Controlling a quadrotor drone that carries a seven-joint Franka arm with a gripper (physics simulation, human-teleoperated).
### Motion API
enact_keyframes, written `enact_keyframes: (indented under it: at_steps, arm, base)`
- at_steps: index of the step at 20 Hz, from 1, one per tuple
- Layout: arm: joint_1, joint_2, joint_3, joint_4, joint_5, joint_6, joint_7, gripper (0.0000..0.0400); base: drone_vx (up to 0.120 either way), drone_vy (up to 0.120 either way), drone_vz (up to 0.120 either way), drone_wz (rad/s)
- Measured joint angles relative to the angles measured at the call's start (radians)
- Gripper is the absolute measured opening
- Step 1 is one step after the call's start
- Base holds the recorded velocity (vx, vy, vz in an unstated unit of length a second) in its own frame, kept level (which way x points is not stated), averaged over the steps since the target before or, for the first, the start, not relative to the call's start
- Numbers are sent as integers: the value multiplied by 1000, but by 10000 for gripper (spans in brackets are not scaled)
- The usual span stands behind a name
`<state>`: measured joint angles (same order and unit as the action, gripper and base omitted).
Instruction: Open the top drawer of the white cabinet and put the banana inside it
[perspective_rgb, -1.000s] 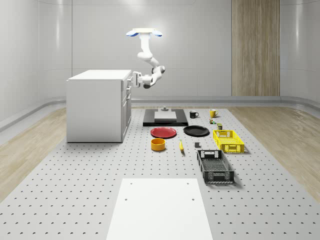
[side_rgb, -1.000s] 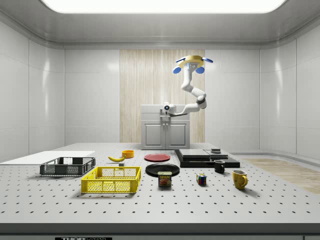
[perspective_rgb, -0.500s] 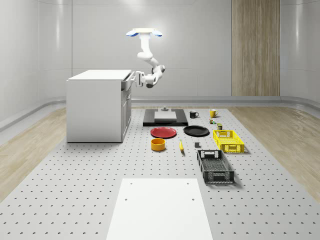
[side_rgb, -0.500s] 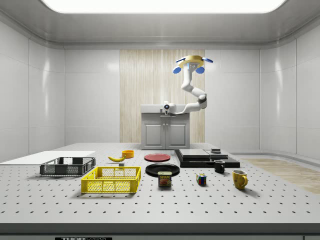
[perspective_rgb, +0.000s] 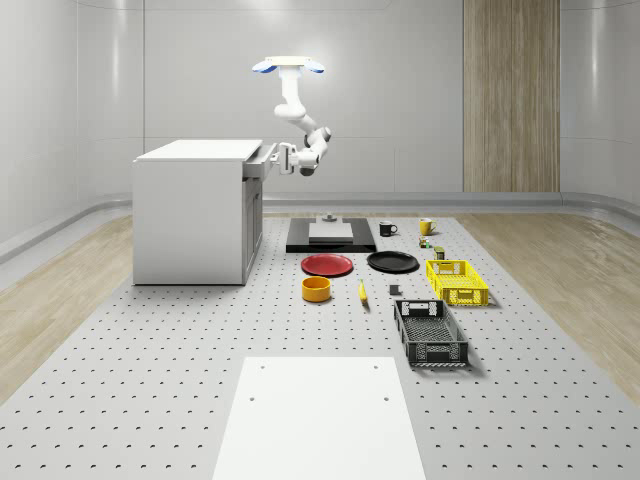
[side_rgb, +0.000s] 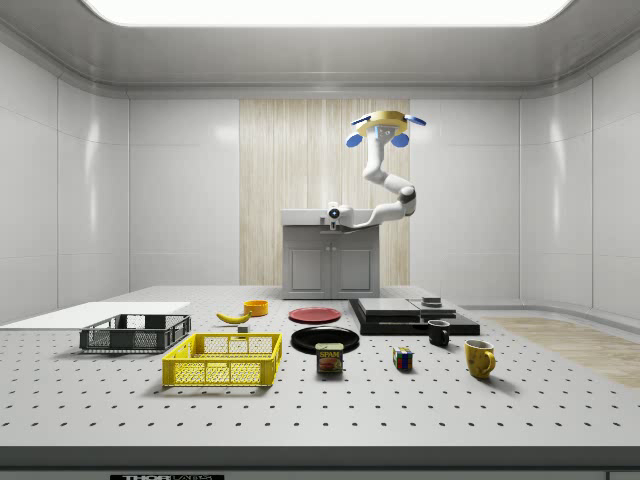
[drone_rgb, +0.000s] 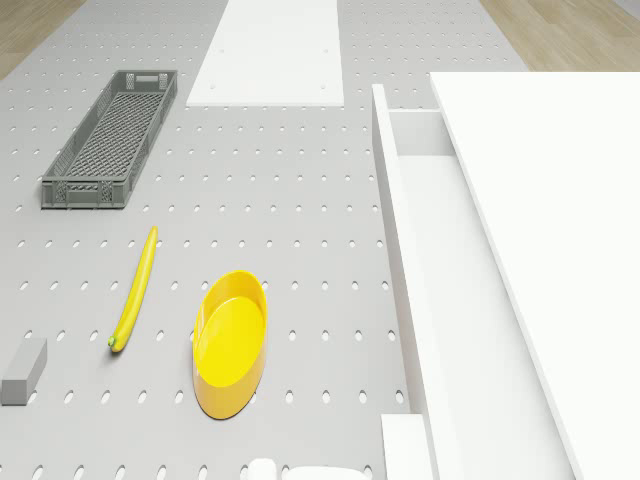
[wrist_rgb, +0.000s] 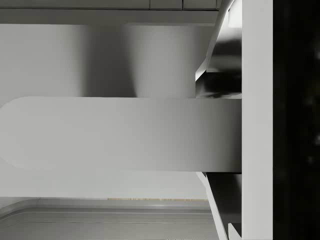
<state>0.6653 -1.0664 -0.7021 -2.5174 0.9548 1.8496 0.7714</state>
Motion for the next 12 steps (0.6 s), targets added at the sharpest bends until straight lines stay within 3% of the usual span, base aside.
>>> enact_keyframes:
  at_steps: [3,4,5,7,12]
  arm:
    - [4,-23,-28,23,-36,-23,47,141]
    - [3,-26,-38,30,-47,-33,51,142]
    - [4,-35,-45,41,-64,-44,88,173]
    - [5,-27,-79,43,-82,-57,24,153]
    - [5,-42,-130,88,-125,-113,63,126]
  base:
    - [0,0,0,0]
    - [0,0,0,0]
    - [0,0,0,0]
    - [0,0,0,0]
    - [0,0,0,0]
